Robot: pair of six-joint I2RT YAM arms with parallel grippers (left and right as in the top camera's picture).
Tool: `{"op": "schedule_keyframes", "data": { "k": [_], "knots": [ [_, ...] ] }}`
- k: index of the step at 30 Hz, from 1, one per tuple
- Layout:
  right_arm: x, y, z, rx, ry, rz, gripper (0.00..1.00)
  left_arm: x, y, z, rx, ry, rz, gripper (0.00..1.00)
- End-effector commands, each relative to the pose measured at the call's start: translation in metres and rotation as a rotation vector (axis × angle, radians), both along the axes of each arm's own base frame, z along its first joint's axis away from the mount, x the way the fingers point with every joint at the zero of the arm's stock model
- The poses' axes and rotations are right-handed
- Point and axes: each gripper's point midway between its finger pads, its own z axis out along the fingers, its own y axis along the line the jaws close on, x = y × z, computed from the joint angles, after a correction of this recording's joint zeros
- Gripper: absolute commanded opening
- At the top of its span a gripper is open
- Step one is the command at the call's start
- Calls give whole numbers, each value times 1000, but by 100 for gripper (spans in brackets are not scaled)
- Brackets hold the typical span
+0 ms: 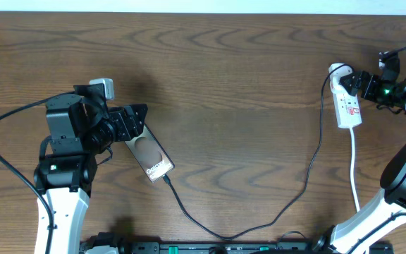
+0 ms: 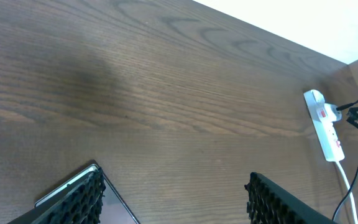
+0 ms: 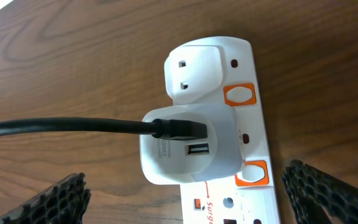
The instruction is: Plug charger to phone and switch on socket
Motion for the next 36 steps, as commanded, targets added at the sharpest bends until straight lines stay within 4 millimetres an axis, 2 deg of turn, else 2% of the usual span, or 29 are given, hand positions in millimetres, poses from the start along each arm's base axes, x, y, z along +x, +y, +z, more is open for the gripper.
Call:
{"op": "schedule_keyframes", "data": {
  "k": [1,9,19,25,30,36],
  "knots": [
    [0,-1,-12,34,49,-48,99,-2,1,-9,0,26,13,72],
    [-1,22,-39,182,85,-5,99,-2,1,-9,0,26,13,72],
    [2,40,-41,198,87,39,99,-2,1,-9,0,26,13,72],
    [1,36,-41,167,102,23,99,-2,1,-10,0,30,13,72],
    [-1,22,-27,77,122,-10,99,-3,1,-10,0,33,13,72],
    [0,22,-19,65,106,-1,99,-3,1,-10,0,33,13,72]
  ]
}}
